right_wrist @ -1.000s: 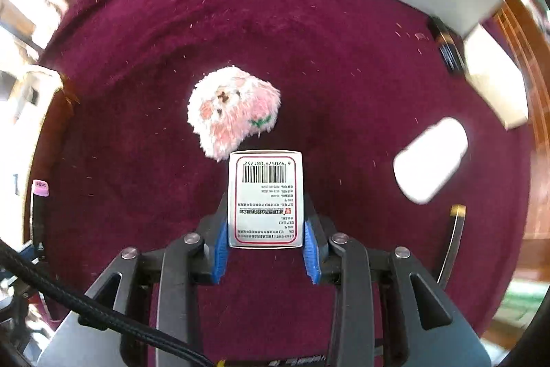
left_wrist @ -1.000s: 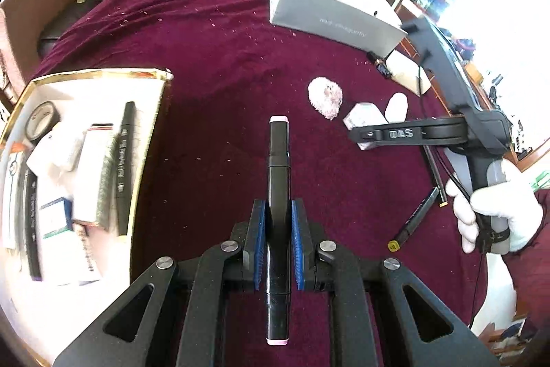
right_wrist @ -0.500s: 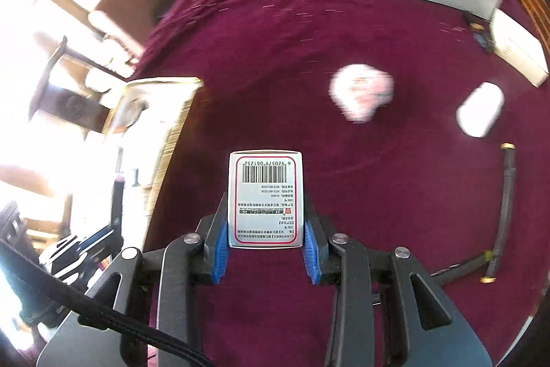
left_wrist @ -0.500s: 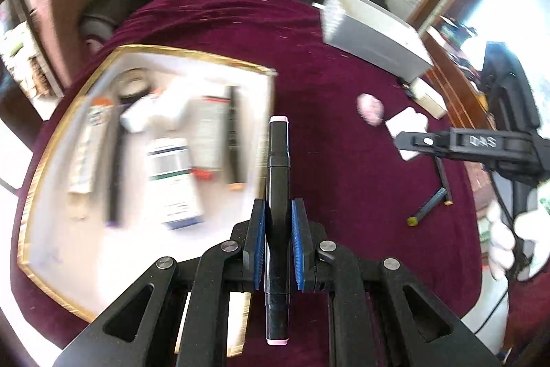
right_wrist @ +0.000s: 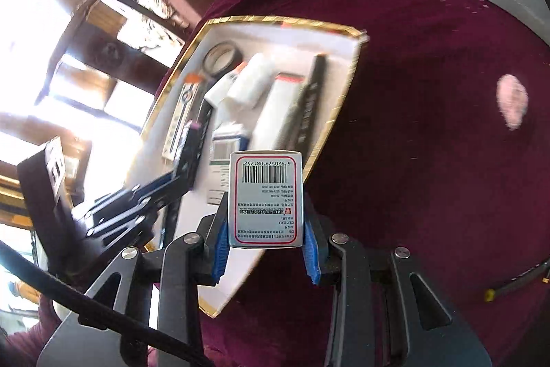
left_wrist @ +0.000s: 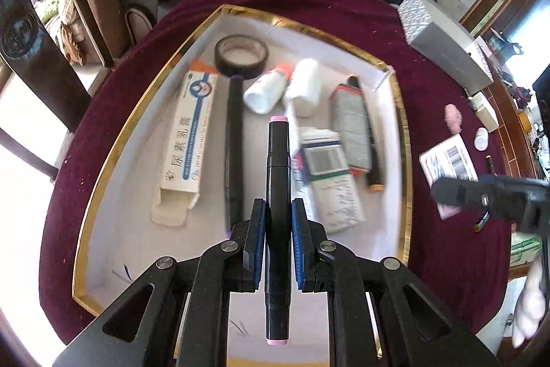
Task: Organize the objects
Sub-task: 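Carry the white box over the tray with the right gripper while the left carries the marker, then lower the marker and white box into the tray and open both grippers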
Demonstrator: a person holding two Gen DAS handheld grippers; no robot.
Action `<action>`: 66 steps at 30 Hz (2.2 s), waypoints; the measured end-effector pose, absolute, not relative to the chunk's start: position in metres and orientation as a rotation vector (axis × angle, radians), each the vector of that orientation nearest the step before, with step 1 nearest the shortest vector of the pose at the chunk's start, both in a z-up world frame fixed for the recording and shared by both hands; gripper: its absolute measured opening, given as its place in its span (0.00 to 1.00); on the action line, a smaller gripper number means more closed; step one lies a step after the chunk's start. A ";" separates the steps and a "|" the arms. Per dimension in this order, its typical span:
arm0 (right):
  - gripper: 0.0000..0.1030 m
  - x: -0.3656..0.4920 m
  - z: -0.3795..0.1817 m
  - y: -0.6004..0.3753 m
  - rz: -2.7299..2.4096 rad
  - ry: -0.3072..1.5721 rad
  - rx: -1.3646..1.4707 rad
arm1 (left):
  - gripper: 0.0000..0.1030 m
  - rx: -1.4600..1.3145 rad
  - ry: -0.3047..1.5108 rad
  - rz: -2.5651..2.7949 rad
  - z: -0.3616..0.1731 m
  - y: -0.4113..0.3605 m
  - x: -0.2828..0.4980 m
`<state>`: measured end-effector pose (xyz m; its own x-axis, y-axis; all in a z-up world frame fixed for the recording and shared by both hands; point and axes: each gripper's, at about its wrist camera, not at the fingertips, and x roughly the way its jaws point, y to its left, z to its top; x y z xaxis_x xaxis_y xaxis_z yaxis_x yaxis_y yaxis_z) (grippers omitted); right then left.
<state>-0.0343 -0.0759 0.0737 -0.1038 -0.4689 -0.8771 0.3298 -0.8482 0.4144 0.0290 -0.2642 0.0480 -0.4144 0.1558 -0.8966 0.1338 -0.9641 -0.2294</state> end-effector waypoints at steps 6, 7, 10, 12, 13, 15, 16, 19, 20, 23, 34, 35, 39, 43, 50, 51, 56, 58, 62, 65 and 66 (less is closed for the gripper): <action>0.32 -0.030 0.056 -0.108 -1.985 -0.104 1.721 | 0.11 -1.708 -0.417 2.553 0.035 -0.276 0.011; 0.32 -0.029 0.053 -0.111 -1.987 -0.092 1.734 | 0.11 -1.705 -0.414 2.547 0.033 -0.275 0.009; 0.32 -0.032 0.047 -0.119 -1.998 -0.056 1.760 | 0.11 -1.709 -0.355 2.541 0.031 -0.271 0.005; 0.32 -0.031 0.043 -0.121 -2.012 -0.028 1.772 | 0.11 -1.718 -0.331 2.529 0.028 -0.268 0.004; 0.32 -0.031 0.042 -0.123 -2.024 -0.008 1.777 | 0.11 -1.718 -0.323 2.526 0.028 -0.268 0.004; 0.32 -0.032 0.039 -0.125 -2.027 -0.004 1.788 | 0.11 -1.712 -0.285 2.535 0.029 -0.267 0.003; 0.32 -0.033 0.038 -0.125 -2.029 -0.008 1.793 | 0.11 -1.710 -0.269 2.540 0.029 -0.266 0.003; 0.32 -0.034 0.039 -0.123 -2.043 -0.003 1.795 | 0.11 -1.714 -0.259 2.541 0.033 -0.268 0.002; 0.32 -0.034 0.039 -0.123 -2.046 -0.001 1.796 | 0.12 -1.715 -0.263 2.544 0.037 -0.270 0.001; 0.32 -0.034 0.040 -0.124 -2.051 0.014 1.796 | 0.13 -1.687 -0.294 2.564 0.052 -0.276 0.002; 0.32 -0.025 0.035 -0.145 -1.933 -0.031 1.780 | 0.28 -1.639 -0.347 2.629 0.072 -0.298 0.004; 0.32 -0.023 0.035 -0.146 -1.930 -0.028 1.780 | 0.28 -1.642 -0.346 2.629 0.072 -0.297 0.004; 0.32 -0.022 0.042 -0.137 -1.978 0.033 1.797 | 0.28 -1.641 -0.346 2.629 0.072 -0.298 0.004; 0.32 -0.022 0.044 -0.126 -2.071 0.162 1.835 | 0.28 -1.635 -0.346 2.633 0.073 -0.299 0.003; 0.33 -0.023 0.022 -0.134 -2.024 0.156 1.895 | 0.30 -1.619 -0.299 2.642 0.079 -0.294 0.002; 0.36 -0.023 0.021 -0.133 -2.022 0.152 1.903 | 0.35 -1.619 -0.289 2.644 0.080 -0.294 0.002; 0.44 -0.023 0.028 -0.124 -2.034 0.104 1.894 | 0.41 -1.623 -0.250 2.650 0.083 -0.292 0.002; 0.52 -0.022 0.036 -0.123 -2.056 0.102 1.867 | 0.41 -1.630 -0.243 2.646 0.082 -0.291 0.002; 0.61 -0.018 0.049 -0.114 -2.099 0.058 1.825 | 0.44 -1.642 -0.226 2.637 0.081 -0.286 0.000; 0.61 -0.022 0.054 -0.104 -2.114 -0.014 1.806 | 0.45 -1.647 -0.198 2.636 0.082 -0.279 -0.001; 0.61 -0.022 0.056 -0.099 -2.115 -0.048 1.799 | 0.45 -1.652 -0.189 2.635 0.082 -0.276 -0.001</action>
<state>-0.0224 -0.0988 0.0556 -0.1225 -0.2935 -0.9481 0.2500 -0.9336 0.2568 -0.0014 -0.2759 0.0818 -0.4374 0.0862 -0.8951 0.0423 -0.9923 -0.1162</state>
